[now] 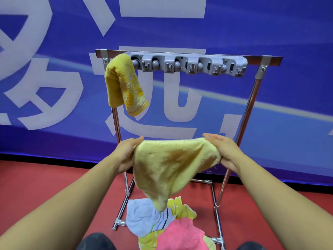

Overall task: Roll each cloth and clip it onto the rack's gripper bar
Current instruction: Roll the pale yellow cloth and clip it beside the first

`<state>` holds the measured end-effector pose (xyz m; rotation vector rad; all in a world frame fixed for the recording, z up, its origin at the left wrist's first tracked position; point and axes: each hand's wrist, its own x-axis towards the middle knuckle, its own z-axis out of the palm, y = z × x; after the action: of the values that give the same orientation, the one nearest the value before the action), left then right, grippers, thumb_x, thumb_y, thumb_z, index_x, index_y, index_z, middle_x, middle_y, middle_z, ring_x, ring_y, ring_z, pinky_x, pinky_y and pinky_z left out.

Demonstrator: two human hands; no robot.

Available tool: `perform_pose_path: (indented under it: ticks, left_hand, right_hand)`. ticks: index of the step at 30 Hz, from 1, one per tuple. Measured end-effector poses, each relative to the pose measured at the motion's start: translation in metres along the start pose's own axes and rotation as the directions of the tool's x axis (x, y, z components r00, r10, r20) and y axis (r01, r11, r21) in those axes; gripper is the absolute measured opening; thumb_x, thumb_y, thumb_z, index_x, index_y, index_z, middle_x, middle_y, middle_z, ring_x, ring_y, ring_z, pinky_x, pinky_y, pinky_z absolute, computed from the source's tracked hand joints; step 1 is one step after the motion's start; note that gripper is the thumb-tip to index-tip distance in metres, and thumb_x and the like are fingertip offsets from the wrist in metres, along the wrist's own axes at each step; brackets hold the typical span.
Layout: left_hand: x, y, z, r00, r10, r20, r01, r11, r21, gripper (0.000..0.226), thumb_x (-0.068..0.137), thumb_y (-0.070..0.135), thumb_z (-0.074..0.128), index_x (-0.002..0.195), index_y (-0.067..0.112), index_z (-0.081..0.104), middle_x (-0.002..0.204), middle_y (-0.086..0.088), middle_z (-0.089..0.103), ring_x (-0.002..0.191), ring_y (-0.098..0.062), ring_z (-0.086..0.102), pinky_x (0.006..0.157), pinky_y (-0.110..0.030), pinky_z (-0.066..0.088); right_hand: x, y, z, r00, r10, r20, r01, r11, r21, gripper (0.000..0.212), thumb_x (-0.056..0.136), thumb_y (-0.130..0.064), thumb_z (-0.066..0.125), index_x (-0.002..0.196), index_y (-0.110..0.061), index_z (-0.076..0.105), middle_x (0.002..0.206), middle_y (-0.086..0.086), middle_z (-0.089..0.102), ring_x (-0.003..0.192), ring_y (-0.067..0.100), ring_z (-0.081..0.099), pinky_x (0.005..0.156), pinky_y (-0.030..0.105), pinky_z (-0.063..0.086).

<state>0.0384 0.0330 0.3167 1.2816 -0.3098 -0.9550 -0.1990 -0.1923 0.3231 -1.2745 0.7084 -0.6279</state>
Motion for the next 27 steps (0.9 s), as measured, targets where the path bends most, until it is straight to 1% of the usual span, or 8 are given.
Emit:
perform_pose_path:
  ticks: [4, 7, 9, 11, 13, 19, 23, 27]
  left_hand:
    - [-0.002, 0.007, -0.01, 0.993, 0.091, -0.071, -0.095, 0.994, -0.059, 0.041, 0.096, 0.005, 0.066, 0.134, 0.009, 0.053, 0.112, -0.014, 0.071, 0.086, -0.021, 0.072, 0.063, -0.031, 0.06]
    - [-0.001, 0.008, -0.016, 0.98, 0.193, -0.05, -0.182, 0.969, 0.17, 0.032, 0.094, 0.001, 0.067, 0.124, 0.012, 0.065, 0.119, -0.018, 0.071, 0.094, -0.024, 0.073, 0.076, -0.03, 0.058]
    - [-0.001, 0.007, -0.019, 0.946, 0.323, -0.009, -0.267, 0.796, 0.543, 0.02, 0.096, 0.006, 0.066, 0.114, 0.014, 0.069, 0.115, -0.01, 0.071, 0.103, -0.024, 0.069, 0.083, -0.026, 0.054]
    - [0.0, 0.006, -0.019, 0.92, 0.387, 0.065, -0.286, 0.546, 0.787, 0.014, 0.097, 0.009, 0.061, 0.104, 0.018, 0.07, 0.105, -0.001, 0.071, 0.1, -0.024, 0.068, 0.076, -0.024, 0.052]
    - [0.002, 0.007, -0.016, 0.92, 0.38, 0.098, -0.259, 0.4, 0.879, 0.016, 0.098, 0.011, 0.054, 0.098, 0.02, 0.067, 0.099, -0.001, 0.07, 0.09, -0.025, 0.066, 0.068, -0.026, 0.05]
    - [0.009, 0.009, -0.01, 0.934, 0.328, 0.141, -0.223, 0.226, 0.948, 0.013, 0.104, 0.019, 0.04, 0.104, 0.023, 0.052, 0.083, -0.003, 0.063, 0.069, -0.021, 0.056, 0.061, -0.034, 0.046]
    - [0.01, 0.011, -0.014, 0.922, 0.375, 0.096, -0.23, 0.333, 0.914, 0.008, 0.104, 0.027, 0.049, 0.111, 0.026, 0.052, 0.076, -0.007, 0.06, 0.058, -0.019, 0.052, 0.056, -0.031, 0.043]
    - [0.012, 0.014, -0.019, 0.932, 0.333, -0.14, -0.217, 0.825, 0.522, 0.017, 0.1, 0.03, 0.063, 0.111, 0.017, 0.068, 0.09, -0.004, 0.064, 0.069, -0.018, 0.057, 0.064, -0.029, 0.05]
  right_hand:
    - [0.004, 0.0, -0.009, 1.0, 0.027, 0.007, -0.027, 0.994, 0.106, 0.027, 0.093, -0.002, 0.066, 0.119, -0.008, 0.069, 0.108, 0.018, 0.074, 0.089, 0.024, 0.071, 0.077, 0.03, 0.061]
    - [0.009, 0.002, -0.013, 0.991, -0.043, -0.126, 0.039, 0.999, -0.029, 0.032, 0.088, -0.005, 0.074, 0.12, -0.005, 0.071, 0.103, 0.017, 0.074, 0.08, 0.022, 0.069, 0.075, 0.03, 0.058]
    - [0.013, 0.001, -0.018, 0.967, -0.176, -0.187, 0.095, 0.923, -0.373, 0.033, 0.087, -0.016, 0.078, 0.119, -0.009, 0.072, 0.11, 0.009, 0.071, 0.093, 0.02, 0.067, 0.085, 0.03, 0.052]
    - [0.014, -0.001, -0.022, 0.955, -0.278, -0.107, 0.1, 0.638, -0.763, 0.027, 0.09, -0.029, 0.073, 0.115, -0.017, 0.072, 0.113, 0.0, 0.069, 0.106, 0.021, 0.064, 0.092, 0.033, 0.049]
    - [0.012, -0.002, -0.022, 0.952, -0.299, -0.069, 0.074, 0.441, -0.895, 0.017, 0.093, -0.038, 0.065, 0.102, -0.025, 0.071, 0.105, -0.002, 0.073, 0.106, 0.024, 0.064, 0.091, 0.038, 0.051]
    - [0.015, -0.002, -0.022, 0.94, -0.315, -0.133, 0.077, 0.573, -0.816, 0.017, 0.097, -0.04, 0.059, 0.097, -0.023, 0.061, 0.081, 0.001, 0.068, 0.065, 0.027, 0.07, 0.076, 0.043, 0.059]
    - [0.013, -0.003, -0.025, 0.937, -0.257, -0.236, 0.08, 0.816, -0.572, 0.017, 0.094, -0.03, 0.068, 0.103, -0.015, 0.068, 0.075, 0.001, 0.06, 0.038, 0.011, 0.058, 0.069, 0.043, 0.061]
    - [0.011, -0.012, -0.029, 0.968, -0.054, -0.246, 0.041, 0.997, -0.058, 0.024, 0.092, -0.02, 0.073, 0.107, -0.001, 0.068, 0.086, 0.008, 0.055, 0.063, 0.013, 0.056, 0.057, 0.022, 0.06]
